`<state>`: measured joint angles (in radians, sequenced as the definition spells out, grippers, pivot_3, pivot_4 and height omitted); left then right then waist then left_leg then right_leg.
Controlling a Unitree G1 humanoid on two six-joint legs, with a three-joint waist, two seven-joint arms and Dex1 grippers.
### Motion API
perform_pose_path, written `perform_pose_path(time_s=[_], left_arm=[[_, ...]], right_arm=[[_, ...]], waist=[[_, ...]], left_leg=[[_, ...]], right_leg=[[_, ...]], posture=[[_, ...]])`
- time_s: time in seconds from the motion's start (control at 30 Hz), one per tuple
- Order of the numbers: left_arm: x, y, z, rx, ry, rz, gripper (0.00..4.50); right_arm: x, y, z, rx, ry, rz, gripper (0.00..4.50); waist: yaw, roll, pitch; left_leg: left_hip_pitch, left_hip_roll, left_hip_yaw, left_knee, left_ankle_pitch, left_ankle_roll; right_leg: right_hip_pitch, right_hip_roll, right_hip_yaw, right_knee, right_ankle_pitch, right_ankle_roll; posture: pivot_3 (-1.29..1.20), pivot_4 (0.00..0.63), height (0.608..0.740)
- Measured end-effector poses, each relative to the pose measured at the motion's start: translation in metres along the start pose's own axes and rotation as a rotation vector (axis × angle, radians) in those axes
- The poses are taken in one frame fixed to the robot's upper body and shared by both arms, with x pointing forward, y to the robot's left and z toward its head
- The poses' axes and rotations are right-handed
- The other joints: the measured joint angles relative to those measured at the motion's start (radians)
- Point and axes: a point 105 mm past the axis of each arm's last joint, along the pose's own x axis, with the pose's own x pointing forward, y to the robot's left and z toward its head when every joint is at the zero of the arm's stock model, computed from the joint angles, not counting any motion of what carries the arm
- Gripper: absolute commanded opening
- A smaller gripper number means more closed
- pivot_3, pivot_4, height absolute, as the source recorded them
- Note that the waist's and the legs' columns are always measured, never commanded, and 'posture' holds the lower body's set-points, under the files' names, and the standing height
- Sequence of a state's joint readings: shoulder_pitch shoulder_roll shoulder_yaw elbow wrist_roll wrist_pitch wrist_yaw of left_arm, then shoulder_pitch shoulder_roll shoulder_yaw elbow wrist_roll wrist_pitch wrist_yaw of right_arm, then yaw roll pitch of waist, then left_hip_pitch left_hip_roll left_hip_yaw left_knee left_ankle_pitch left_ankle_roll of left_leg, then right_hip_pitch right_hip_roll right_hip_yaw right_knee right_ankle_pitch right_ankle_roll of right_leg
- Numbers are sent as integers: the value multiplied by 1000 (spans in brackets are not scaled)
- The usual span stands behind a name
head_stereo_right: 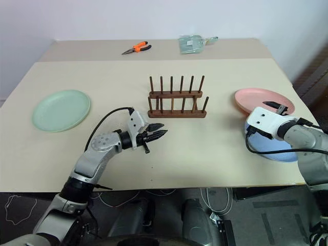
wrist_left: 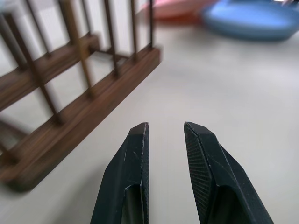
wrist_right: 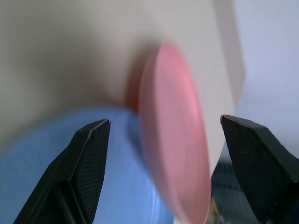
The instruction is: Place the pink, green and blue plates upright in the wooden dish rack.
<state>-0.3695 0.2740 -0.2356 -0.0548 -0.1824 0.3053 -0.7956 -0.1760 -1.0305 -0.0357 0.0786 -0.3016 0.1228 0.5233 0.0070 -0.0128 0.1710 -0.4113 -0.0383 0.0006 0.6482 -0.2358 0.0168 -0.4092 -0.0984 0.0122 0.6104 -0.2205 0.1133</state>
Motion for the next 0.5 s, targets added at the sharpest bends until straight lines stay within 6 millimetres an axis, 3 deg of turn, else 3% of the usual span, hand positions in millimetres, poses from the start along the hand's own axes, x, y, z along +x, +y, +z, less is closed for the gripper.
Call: perform_pose_path(time_s=[0.1,0.23,0.27,0.4,0.5], left_arm=[[2,-8,8,5,-20,-40,1174],[-1,-11,11,15,-19,-56,1174],[-2,-11,10,16,-14,-55,1174],[-8,-12,2,8,12,-42,1174],[-11,-9,1,9,16,-23,1174]], right_arm=[[11,-1,-13,-36,47,-27,2535],[21,6,-16,-51,52,-33,402],[23,8,-15,-52,50,-32,38],[23,5,-6,-75,9,-54,38],[21,-11,22,-67,-95,-111,38]], waist=[[-2,0,0],[-2,0,0],[-2,0,0],[-2,1,1],[-6,2,2]], left_leg=[[0,0,0,0,0,0],[0,0,0,0,0,0],[0,0,0,0,0,0],[0,0,0,0,0,0],[0,0,0,0,0,0]], right_leg=[[0,0,0,0,0,0],[0,0,0,0,0,0],[0,0,0,0,0,0],[0,0,1,0,0,0],[0,1,1,0,0,0]], posture=[[0,150,738],[0,150,738],[0,150,738],[0,150,738],[0,150,738]])
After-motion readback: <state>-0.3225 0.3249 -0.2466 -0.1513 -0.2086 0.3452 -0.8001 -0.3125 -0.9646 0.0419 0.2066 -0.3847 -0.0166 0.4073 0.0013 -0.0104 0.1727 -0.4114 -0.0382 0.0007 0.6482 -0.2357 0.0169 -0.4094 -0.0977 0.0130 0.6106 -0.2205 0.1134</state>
